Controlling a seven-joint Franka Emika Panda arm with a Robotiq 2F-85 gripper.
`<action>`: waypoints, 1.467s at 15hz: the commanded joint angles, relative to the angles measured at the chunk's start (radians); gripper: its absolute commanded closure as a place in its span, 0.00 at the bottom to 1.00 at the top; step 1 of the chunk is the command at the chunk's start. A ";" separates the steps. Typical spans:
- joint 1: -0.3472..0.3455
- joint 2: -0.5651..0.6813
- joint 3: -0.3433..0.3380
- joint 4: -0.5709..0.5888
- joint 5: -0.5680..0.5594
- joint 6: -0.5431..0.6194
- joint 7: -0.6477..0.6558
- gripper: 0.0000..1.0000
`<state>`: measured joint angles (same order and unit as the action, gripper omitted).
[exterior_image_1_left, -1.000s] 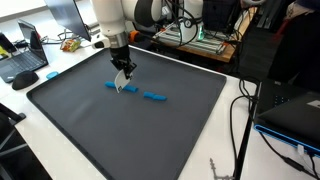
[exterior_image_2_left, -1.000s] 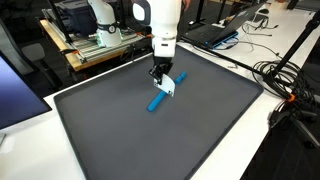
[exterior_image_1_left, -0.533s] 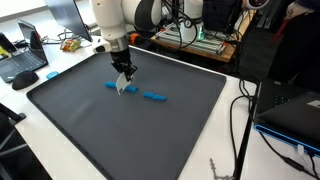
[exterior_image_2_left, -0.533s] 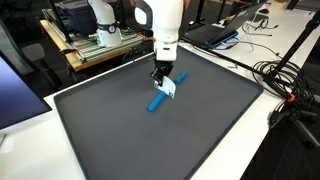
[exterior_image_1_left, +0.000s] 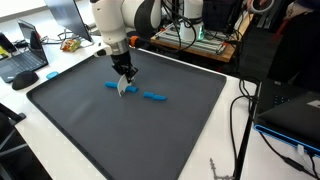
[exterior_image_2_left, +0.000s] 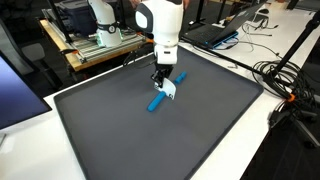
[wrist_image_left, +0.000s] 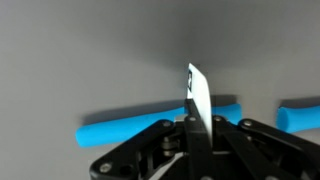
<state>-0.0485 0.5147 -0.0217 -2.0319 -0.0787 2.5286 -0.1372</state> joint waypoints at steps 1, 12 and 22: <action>-0.016 0.054 0.046 0.023 0.039 -0.002 -0.040 0.99; -0.009 -0.021 0.045 -0.012 0.016 -0.012 -0.026 0.99; -0.069 -0.207 0.022 -0.109 0.045 -0.013 -0.088 0.99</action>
<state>-0.1054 0.3767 0.0137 -2.0935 -0.0434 2.5289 -0.1959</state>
